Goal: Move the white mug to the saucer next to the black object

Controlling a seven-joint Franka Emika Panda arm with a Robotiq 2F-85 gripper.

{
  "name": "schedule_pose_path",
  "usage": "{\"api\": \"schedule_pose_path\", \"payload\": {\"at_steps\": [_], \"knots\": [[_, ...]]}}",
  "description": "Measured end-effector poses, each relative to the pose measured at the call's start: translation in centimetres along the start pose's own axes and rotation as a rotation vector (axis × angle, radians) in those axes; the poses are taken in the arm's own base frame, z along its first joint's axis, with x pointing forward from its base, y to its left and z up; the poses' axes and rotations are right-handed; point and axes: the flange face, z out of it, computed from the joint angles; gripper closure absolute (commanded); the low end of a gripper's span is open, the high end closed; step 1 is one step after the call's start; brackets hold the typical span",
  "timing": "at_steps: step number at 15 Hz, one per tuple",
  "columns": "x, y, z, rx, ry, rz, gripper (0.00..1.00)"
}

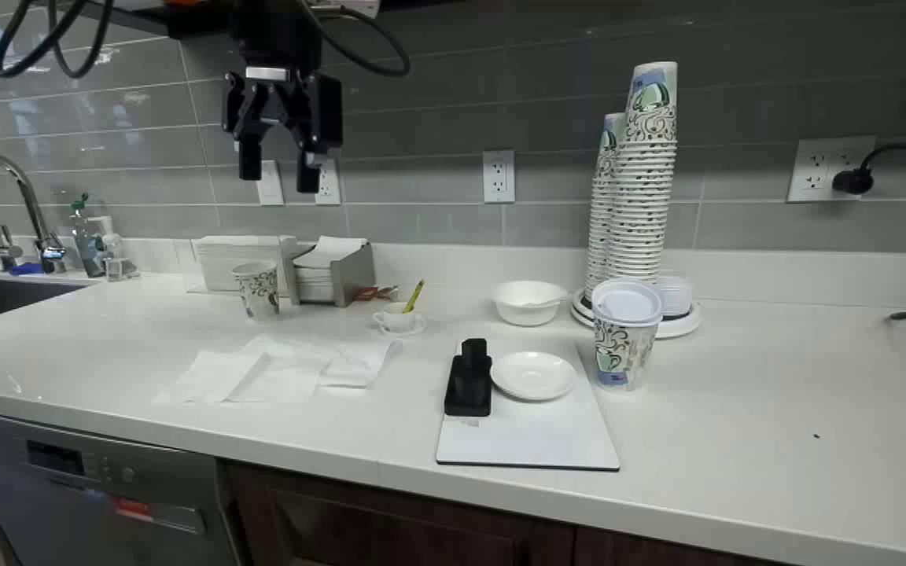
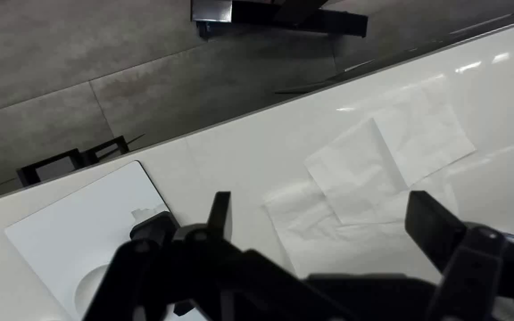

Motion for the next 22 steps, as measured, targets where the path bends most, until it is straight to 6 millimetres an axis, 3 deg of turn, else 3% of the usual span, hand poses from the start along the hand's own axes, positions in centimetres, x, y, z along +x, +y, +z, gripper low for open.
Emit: {"api": "schedule_pose_path", "payload": {"at_steps": [13,17,22], "knots": [[0.4,-0.3,0.0,-0.008,0.005,0.027,0.00],[3.5,-4.0,1.5,-0.008,-0.020,0.119,0.00],[9.8,-9.0,4.5,-0.027,0.094,0.305,0.00]]}}
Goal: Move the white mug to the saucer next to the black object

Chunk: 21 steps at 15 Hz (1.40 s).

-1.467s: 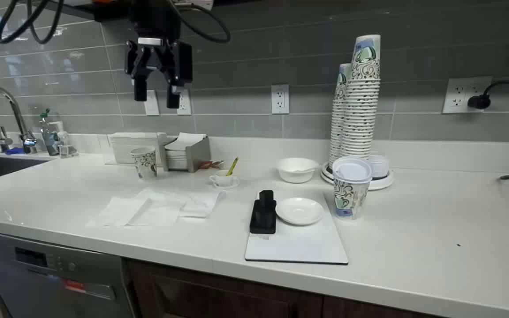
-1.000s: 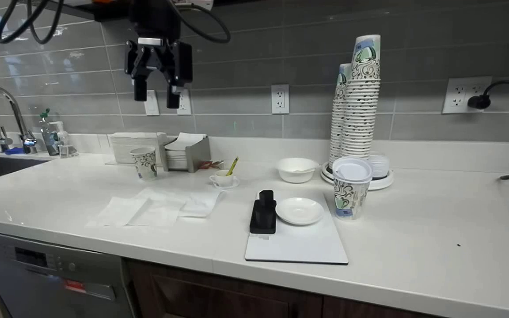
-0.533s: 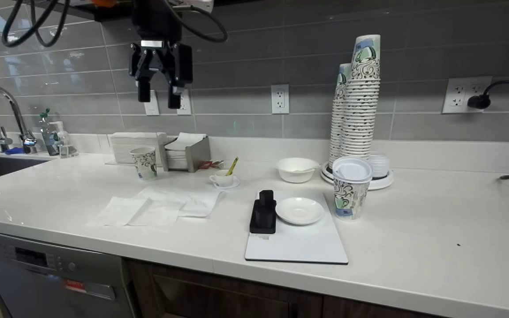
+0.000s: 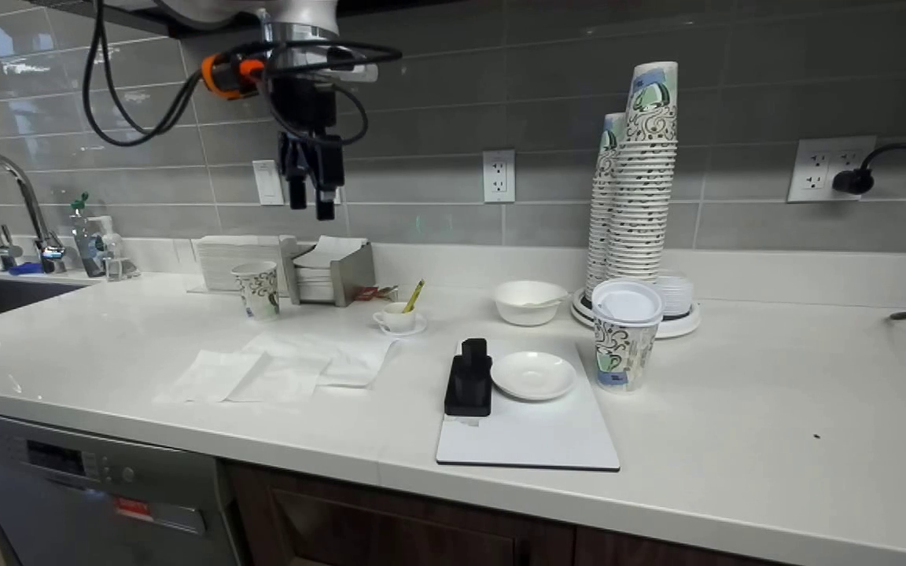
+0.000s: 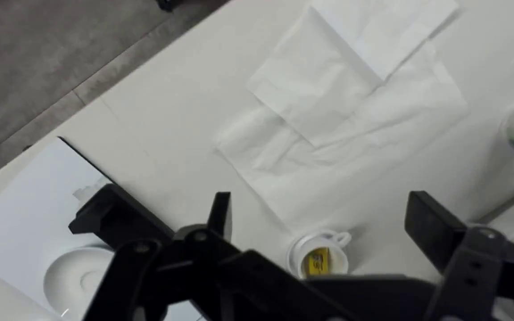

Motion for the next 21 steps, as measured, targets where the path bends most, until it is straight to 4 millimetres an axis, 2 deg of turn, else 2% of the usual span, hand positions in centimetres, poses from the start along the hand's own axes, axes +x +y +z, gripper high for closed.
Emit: {"api": "schedule_pose_path", "payload": {"at_steps": [3,7,12,21], "knots": [[1.9,-2.8,2.3,-0.025,0.120,0.114,0.00],[2.8,-6.0,6.0,-0.100,0.237,0.260,0.00],[3.3,-7.7,9.7,-0.174,0.318,0.407,0.00],[3.4,-7.4,9.5,-0.174,0.319,0.405,0.00]]}}
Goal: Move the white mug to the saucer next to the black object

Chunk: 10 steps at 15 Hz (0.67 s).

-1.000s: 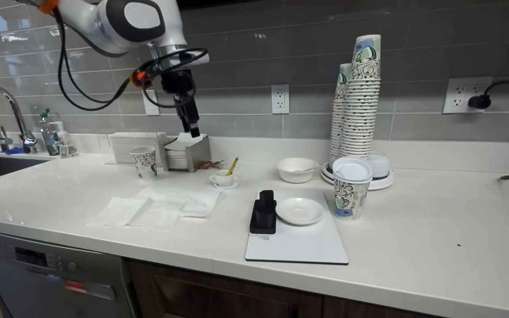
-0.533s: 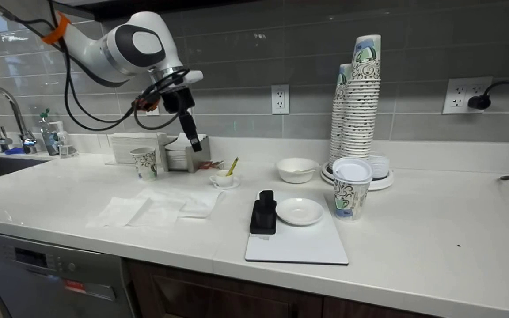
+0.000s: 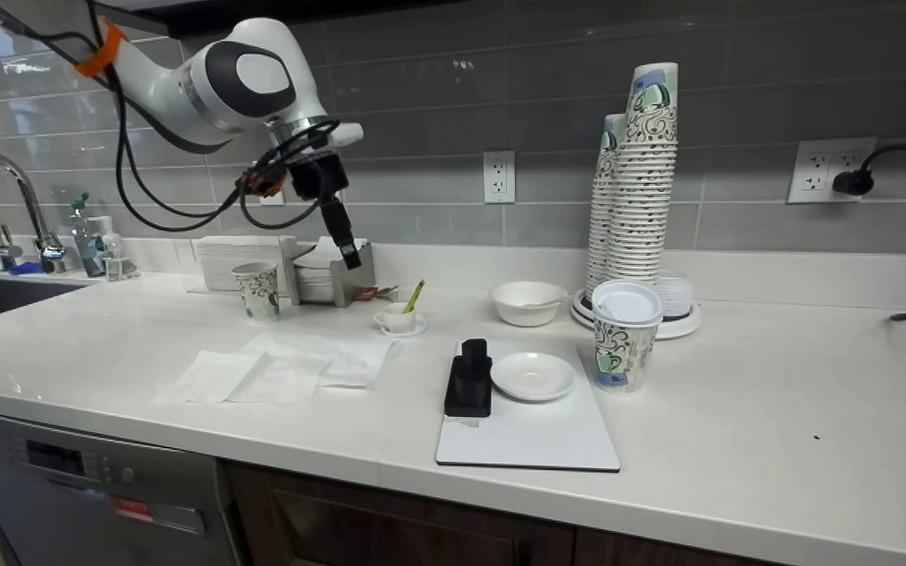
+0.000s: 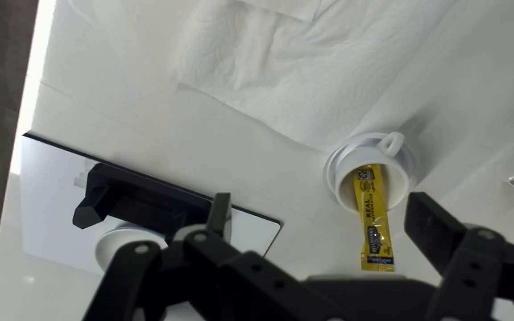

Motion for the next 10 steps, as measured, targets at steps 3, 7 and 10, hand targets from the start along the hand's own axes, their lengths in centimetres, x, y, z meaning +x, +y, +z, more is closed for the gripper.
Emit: {"api": "schedule_pose_path", "payload": {"at_steps": [3,7,10], "knots": [[0.0,0.0,0.0,0.000,0.000,0.000,0.00],[0.0,-0.3,0.2,-0.017,0.017,0.028,0.00],[0.4,-2.4,1.1,-0.066,0.081,0.127,0.00]]}}
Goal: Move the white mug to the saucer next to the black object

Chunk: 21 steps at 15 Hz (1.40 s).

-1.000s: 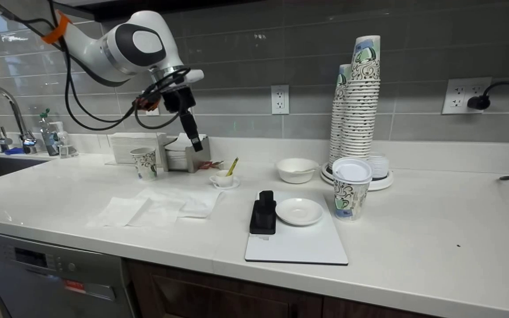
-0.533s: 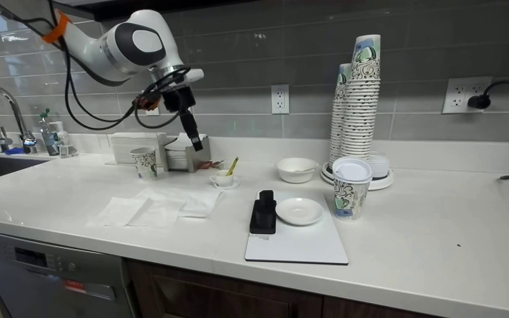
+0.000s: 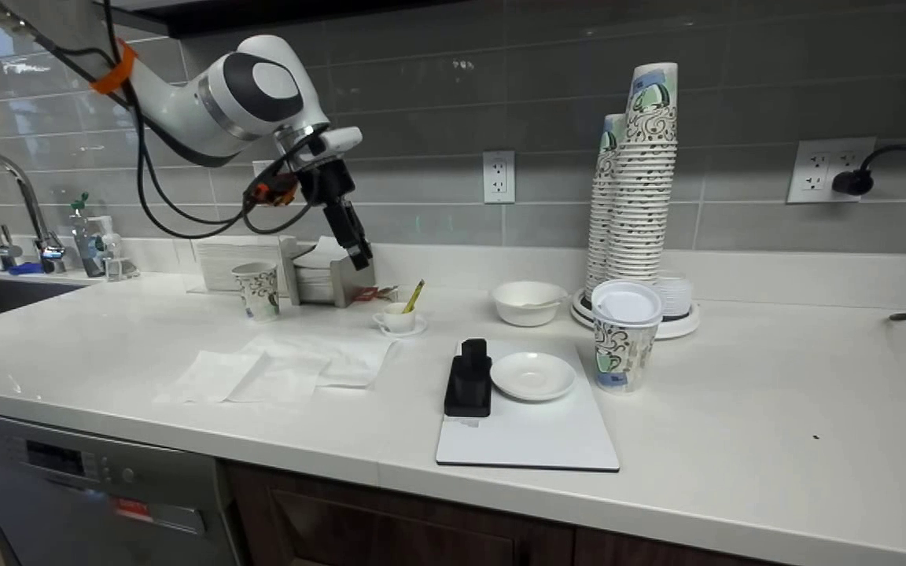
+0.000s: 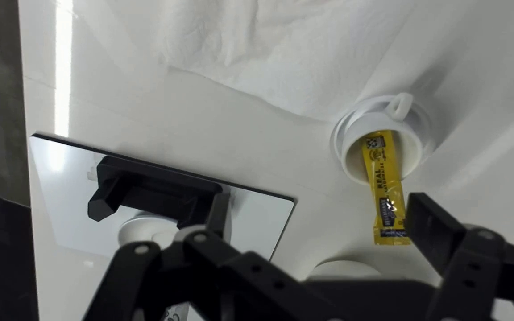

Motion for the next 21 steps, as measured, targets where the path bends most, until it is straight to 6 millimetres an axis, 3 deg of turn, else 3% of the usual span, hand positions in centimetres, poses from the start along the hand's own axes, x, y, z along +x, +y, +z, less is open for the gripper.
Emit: {"api": "schedule_pose_path", "payload": {"at_steps": [2,5,8,10,16,17,18,19,21], "knots": [[-0.9,-2.7,0.9,-0.012,0.027,0.053,0.00],[-3.9,-7.1,2.3,-0.014,0.022,0.083,0.00],[-6.4,-10.0,3.6,-0.020,0.009,0.091,0.00],[-6.5,-10.4,4.4,-0.029,0.010,0.124,0.00],[-4.3,-8.7,5.8,-0.057,0.028,0.226,0.00],[-4.2,-8.7,6.0,-0.061,0.027,0.227,0.09],[-4.3,-8.6,6.2,-0.064,0.025,0.226,0.26],[-4.4,-8.7,6.5,-0.068,0.023,0.225,0.34],[-4.6,-8.7,7.2,-0.074,0.018,0.222,0.37]]}}
